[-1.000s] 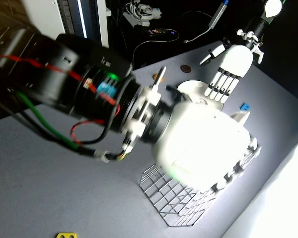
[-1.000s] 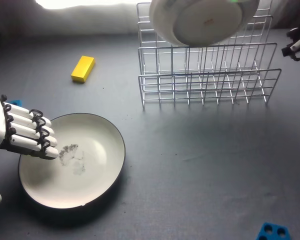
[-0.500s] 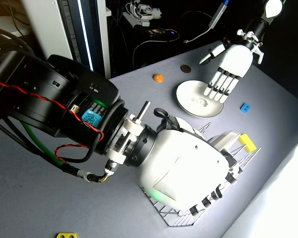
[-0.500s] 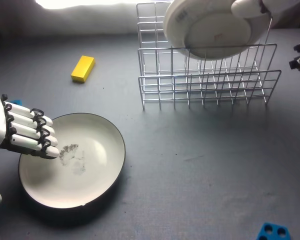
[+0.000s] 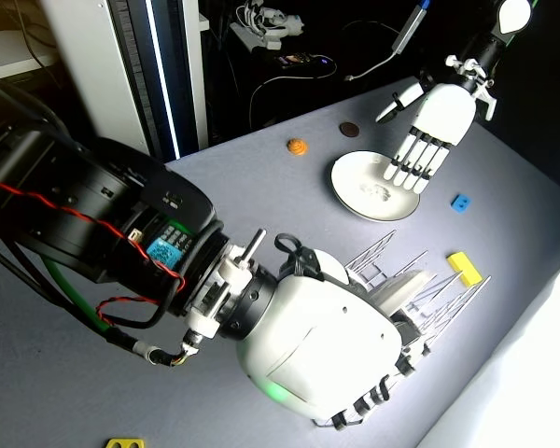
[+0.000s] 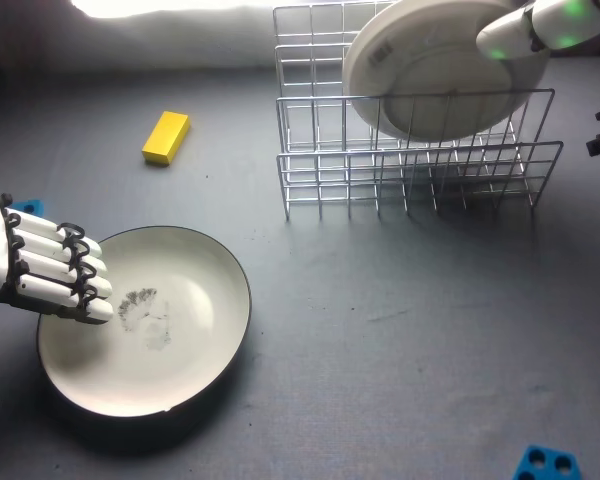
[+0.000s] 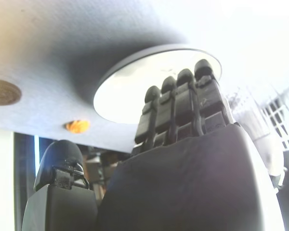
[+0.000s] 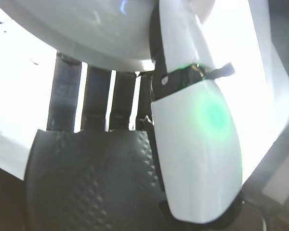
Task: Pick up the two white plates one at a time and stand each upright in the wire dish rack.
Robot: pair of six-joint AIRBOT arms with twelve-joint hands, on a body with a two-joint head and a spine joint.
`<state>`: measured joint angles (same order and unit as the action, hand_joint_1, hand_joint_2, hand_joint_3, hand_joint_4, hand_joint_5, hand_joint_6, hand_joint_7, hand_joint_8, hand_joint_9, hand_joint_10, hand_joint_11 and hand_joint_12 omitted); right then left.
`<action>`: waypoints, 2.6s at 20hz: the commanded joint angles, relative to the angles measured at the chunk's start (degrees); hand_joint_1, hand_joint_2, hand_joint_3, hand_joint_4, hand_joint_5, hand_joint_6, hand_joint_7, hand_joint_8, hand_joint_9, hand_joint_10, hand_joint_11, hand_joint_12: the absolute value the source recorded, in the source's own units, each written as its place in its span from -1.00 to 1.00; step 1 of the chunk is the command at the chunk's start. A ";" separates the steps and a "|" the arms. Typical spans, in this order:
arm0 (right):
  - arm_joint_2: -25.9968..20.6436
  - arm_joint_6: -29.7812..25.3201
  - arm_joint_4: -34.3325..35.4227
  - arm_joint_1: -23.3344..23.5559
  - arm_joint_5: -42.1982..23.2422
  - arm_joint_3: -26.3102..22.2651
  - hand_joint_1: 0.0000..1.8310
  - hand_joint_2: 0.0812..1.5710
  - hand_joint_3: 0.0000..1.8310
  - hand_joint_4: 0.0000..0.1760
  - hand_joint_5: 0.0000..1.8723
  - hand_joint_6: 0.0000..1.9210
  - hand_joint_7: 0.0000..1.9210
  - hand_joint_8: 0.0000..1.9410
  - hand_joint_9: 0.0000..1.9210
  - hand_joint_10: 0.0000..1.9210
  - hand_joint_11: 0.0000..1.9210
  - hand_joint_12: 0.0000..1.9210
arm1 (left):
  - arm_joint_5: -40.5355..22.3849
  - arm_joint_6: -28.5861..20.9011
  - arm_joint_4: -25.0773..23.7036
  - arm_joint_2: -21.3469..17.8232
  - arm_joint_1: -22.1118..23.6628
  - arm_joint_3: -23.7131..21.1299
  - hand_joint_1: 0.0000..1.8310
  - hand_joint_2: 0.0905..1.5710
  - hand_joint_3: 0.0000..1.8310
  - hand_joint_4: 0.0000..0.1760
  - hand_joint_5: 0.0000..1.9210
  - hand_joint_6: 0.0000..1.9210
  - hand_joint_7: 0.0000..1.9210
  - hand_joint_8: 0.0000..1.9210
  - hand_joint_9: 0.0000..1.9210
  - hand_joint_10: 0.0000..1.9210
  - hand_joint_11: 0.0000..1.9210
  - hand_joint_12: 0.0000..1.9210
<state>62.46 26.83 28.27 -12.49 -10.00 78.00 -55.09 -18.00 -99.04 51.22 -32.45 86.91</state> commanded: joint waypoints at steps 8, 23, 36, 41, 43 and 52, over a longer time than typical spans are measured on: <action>-0.36 -6.29 -3.71 0.72 -8.83 0.27 0.35 0.44 -1.00 -1.00 -0.04 0.23 -0.07 0.09 -0.15 -0.17 -0.35 0.31 | -1.55 0.76 3.13 -0.30 -0.45 0.57 -1.00 0.41 -1.00 -1.00 -0.94 -1.00 -0.95 -1.00 -0.98 -1.00 -0.99 -0.95; -0.41 -6.56 -4.07 1.77 -8.62 0.10 0.08 0.34 -0.99 -1.00 -0.57 -1.00 -0.56 -1.00 -0.62 -1.00 -1.00 0.07 | -1.70 1.48 3.13 -0.30 -1.12 0.61 -1.00 0.41 -1.00 -1.00 -0.94 -1.00 -0.95 -1.00 -0.97 -1.00 -1.00 -0.91; -3.86 -7.15 -23.02 5.58 -11.69 -5.88 -0.80 0.19 -1.00 -1.00 -1.00 -1.00 -1.00 -1.00 -1.00 -1.00 -1.00 -1.00 | -1.84 1.46 3.11 -0.03 -3.00 0.74 -1.00 0.37 -1.00 -1.00 -0.93 -0.99 -0.93 -1.00 -0.98 -1.00 -0.99 -0.99; -4.34 6.95 -33.93 5.04 -13.60 -10.74 -0.82 0.09 -1.00 -1.00 -1.00 -1.00 -1.00 -1.00 -1.00 -1.00 -1.00 -1.00 | -2.23 0.31 3.11 0.69 -4.51 1.49 -1.00 0.37 -1.00 -1.00 -0.95 -1.00 -0.94 -1.00 -0.98 -1.00 -0.99 -0.99; -4.29 21.36 -38.29 4.16 -14.33 -15.66 -0.83 0.07 -1.00 -1.00 -1.00 -1.00 -1.00 -1.00 -1.00 -1.00 -1.00 -1.00 | -2.59 -0.51 3.13 1.12 -5.09 2.07 -1.00 0.36 -1.00 -1.00 -0.96 -1.00 -0.94 -1.00 -0.99 -1.00 -1.00 -1.00; -1.11 33.24 -44.78 -0.19 -14.81 -22.20 -0.78 0.02 -1.00 -1.00 -1.00 -1.00 -1.00 -1.00 -1.00 -1.00 -1.00 -1.00 | -3.76 -1.57 3.52 0.68 -1.74 2.70 -1.00 0.34 -1.00 -1.00 -1.00 -1.00 -1.00 -1.00 -1.00 -1.00 -1.00 -1.00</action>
<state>61.58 60.05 -16.99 -13.19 -18.52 55.90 -57.69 -19.44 -98.72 52.40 -34.70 89.27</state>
